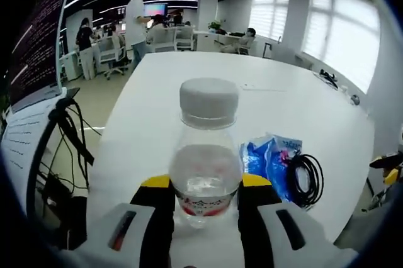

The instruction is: Arrange the tabletop items into an orderly group along one side of the table until the central work area is clear of visible clutter.

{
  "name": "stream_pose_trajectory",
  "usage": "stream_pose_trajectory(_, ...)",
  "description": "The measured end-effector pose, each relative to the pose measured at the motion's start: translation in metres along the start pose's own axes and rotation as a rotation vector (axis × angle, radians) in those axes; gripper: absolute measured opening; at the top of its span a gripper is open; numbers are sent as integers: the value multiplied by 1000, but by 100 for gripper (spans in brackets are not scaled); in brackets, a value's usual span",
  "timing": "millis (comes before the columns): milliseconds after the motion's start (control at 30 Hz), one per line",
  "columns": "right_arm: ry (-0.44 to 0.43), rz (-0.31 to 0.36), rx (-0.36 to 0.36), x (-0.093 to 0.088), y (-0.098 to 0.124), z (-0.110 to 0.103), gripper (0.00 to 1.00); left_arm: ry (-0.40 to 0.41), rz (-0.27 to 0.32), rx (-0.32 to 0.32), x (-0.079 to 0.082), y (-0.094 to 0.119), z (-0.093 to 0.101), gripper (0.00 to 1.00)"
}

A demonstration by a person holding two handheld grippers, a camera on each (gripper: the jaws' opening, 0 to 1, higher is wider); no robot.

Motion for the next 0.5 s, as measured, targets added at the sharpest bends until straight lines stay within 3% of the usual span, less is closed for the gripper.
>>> stream_pose_trajectory(300,-3,-12,-19,2,5,8,69,-23,10,20,26,-31,-10,38)
stream_pose_trajectory(367,-7,-9,-28,3,6,12,69,-33,10,21,25,-30,-7,38)
stream_pose_trajectory(500,-7,-17,-34,2,7,16,69,-25,34,11,39,-46,-18,38)
Point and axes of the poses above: the point that each gripper's makers call its tool centre point, and the gripper's own axes: y roughly backward along the fingers, z roughly to its right, x roughly out of its top, the point moved 10 cm from there along y, roughly backward along the fingers, and after that the axes turned 13 degrees about y, right-handed, at the moved point
